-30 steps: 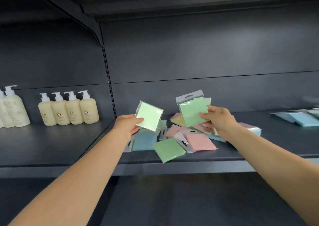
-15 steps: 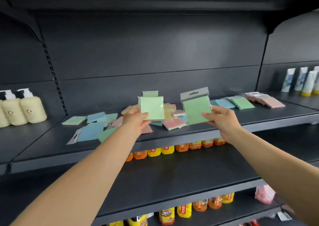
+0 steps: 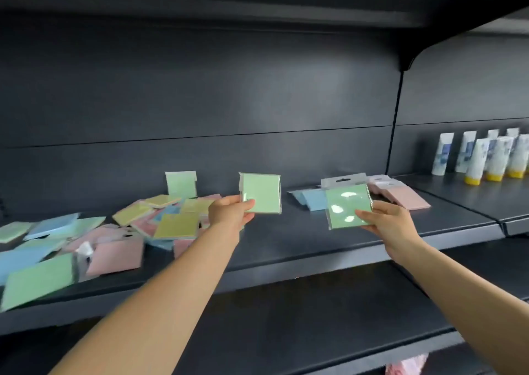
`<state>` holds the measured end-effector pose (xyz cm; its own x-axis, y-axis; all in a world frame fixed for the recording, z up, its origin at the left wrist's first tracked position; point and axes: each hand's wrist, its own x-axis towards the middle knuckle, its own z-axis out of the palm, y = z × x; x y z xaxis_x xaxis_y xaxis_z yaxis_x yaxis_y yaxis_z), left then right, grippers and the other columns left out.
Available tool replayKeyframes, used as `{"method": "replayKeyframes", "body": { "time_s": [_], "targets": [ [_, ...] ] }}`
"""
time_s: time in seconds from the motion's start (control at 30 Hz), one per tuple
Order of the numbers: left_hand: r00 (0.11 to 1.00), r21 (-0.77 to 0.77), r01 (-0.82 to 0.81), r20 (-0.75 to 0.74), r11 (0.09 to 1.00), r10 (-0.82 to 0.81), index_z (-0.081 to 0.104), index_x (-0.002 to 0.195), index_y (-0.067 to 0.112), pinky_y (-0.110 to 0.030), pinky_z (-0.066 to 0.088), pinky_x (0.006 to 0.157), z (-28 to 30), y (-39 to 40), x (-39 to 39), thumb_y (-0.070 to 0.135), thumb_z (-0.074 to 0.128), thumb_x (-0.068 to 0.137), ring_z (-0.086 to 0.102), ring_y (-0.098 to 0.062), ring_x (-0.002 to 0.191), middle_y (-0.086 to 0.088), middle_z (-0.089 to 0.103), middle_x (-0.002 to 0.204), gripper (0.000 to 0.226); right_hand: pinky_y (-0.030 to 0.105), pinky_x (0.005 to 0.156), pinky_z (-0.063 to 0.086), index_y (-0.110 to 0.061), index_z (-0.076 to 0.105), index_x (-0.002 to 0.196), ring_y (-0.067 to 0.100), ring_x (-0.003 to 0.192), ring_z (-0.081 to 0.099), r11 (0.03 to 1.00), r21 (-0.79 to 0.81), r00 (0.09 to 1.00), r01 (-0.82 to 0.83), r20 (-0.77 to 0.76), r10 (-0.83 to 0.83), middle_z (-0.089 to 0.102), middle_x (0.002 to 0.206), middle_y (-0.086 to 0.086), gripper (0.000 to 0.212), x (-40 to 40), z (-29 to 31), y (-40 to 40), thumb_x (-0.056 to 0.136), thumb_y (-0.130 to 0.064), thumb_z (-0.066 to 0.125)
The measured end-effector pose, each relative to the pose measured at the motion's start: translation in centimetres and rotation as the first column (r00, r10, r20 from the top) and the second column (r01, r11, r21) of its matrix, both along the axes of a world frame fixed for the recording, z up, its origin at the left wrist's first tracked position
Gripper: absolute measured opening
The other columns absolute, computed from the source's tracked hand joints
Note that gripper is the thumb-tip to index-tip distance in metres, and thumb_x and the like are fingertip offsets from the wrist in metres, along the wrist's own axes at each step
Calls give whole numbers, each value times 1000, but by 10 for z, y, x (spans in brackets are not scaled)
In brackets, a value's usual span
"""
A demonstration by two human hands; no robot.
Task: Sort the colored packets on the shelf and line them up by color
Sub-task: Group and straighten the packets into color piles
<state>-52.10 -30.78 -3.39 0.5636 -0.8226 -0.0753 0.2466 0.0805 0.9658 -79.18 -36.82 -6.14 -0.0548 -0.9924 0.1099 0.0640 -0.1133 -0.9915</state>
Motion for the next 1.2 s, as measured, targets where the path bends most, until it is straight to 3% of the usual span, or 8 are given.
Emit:
{"method": "replayKeyframes", "body": {
  "time_s": [0.17,0.27,0.43,0.57,0.87,1.03,1.13,1.2],
  "targets": [
    [995,58,-99,10,993,98,60,111,-3,-27,50,78,-26,-68,-33,-6,68,79,62,-27,89,-18,63,112,33,38,89,52,-9,64,86,25,95,63,1000,-5,995,-25,-94,25,67,93,1,12,-49,-5,-66,81,0,69],
    [980,84,-178,109,980,169,63,107,-5,-33,54,77,-41,-95,-44,-5,68,78,62,-27,81,-15,63,100,29,41,91,50,-14,58,72,25,90,61,999,28,991,-40,-124,43,61,79,-8,23,-64,-15,-99,83,5,65],
    [773,155,-357,602,921,199,66,73,7,-34,47,66,-53,-129,-46,15,67,74,61,-31,74,-12,65,75,8,35,86,50,-6,68,93,19,83,64,999,4,961,-44,-272,44,71,93,7,14,-67,-27,-141,80,-3,71],
    [673,227,-441,724,868,152,41,52,9,-27,25,47,-58,-147,-39,14,60,80,42,-26,56,-5,43,53,35,27,75,45,-3,66,106,22,87,64,999,-38,915,-23,-403,5,70,93,8,30,-65,-35,-158,77,-9,74],
    [681,340,-478,726,810,97,38,49,12,-28,30,47,-61,-162,-34,12,59,78,47,-31,65,-8,45,52,36,27,83,42,-3,61,115,18,90,55,995,-95,843,-8,-536,-44,62,97,5,39,-62,-33,-161,79,-10,72],
    [715,414,-468,696,781,59,65,93,3,-37,48,86,-61,-169,-28,22,61,77,55,-36,106,-16,67,99,25,36,88,47,2,61,110,31,101,60,991,-132,835,9,-545,-80,65,105,16,35,-61,-33,-159,78,-8,72],
    [721,431,-445,692,785,29,65,98,4,-32,46,80,-58,-166,-30,26,62,78,53,-34,108,-15,67,102,30,32,87,45,-6,57,119,24,103,57,990,-141,823,-6,-563,-75,61,114,11,46,-62,-36,-163,77,-13,73],
    [733,426,-399,680,812,3,62,77,7,-29,38,66,-53,-159,-32,26,63,79,54,-35,100,-16,66,91,19,32,88,45,-8,55,121,22,104,56,988,-156,808,-20,-585,-76,59,116,10,46,-63,-36,-163,78,-15,72]
  ]
}}
